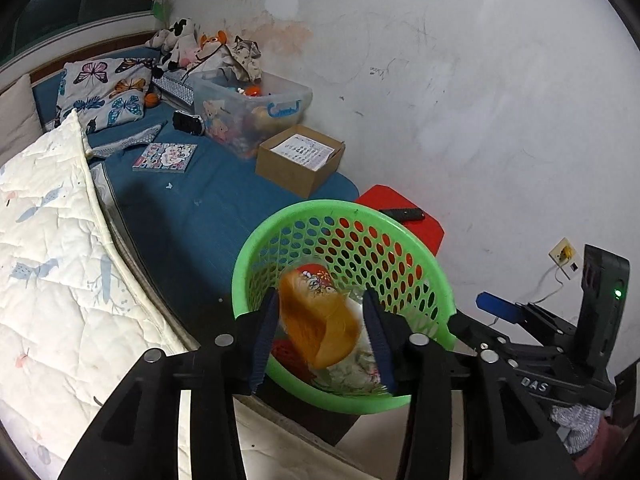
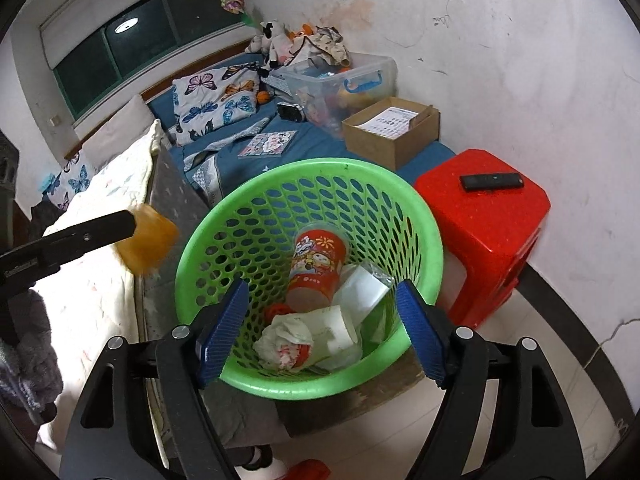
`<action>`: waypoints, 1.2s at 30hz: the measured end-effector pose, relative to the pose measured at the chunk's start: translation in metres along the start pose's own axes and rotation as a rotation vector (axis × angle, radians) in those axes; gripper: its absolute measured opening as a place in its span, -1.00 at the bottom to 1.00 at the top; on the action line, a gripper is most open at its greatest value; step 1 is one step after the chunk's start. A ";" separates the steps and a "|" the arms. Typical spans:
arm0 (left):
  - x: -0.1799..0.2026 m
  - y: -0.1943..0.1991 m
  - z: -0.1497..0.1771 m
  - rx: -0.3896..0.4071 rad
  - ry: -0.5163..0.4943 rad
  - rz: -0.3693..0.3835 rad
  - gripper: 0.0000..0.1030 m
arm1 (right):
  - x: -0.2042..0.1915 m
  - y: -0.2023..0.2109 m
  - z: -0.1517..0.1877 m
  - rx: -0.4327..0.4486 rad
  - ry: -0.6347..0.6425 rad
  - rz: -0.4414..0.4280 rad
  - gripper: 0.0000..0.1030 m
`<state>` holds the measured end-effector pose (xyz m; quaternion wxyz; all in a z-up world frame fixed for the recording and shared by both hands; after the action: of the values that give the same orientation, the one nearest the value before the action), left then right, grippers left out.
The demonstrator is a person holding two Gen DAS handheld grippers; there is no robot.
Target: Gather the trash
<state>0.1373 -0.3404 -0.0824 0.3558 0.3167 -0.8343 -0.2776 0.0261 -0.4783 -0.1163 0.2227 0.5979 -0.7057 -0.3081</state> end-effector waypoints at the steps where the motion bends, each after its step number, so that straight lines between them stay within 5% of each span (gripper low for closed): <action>1: -0.001 0.000 0.000 -0.002 0.004 0.004 -0.07 | -0.001 0.000 0.000 0.001 -0.002 -0.005 0.48; 15: -0.016 0.041 0.008 0.073 0.020 -0.009 0.45 | -0.038 0.014 -0.002 0.023 0.023 -0.054 0.53; 36: -0.091 0.130 0.032 0.214 0.075 -0.231 0.84 | -0.127 0.026 -0.019 0.051 0.196 -0.085 0.80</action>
<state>0.1192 -0.1831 -0.0498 0.3165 0.4567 -0.8033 -0.2141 0.0438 -0.3545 -0.0777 0.2624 0.6599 -0.6622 -0.2392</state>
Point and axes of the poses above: each gripper's, at about its wrist camera, not at the fingertips, and y roughly against the way its jaws point, x to its right, z to its underside, the point moved 7 cm from there along -y, roughly the way its jaws point, and after that the axes turned 13 degrees about y, right-handed, at the moved point
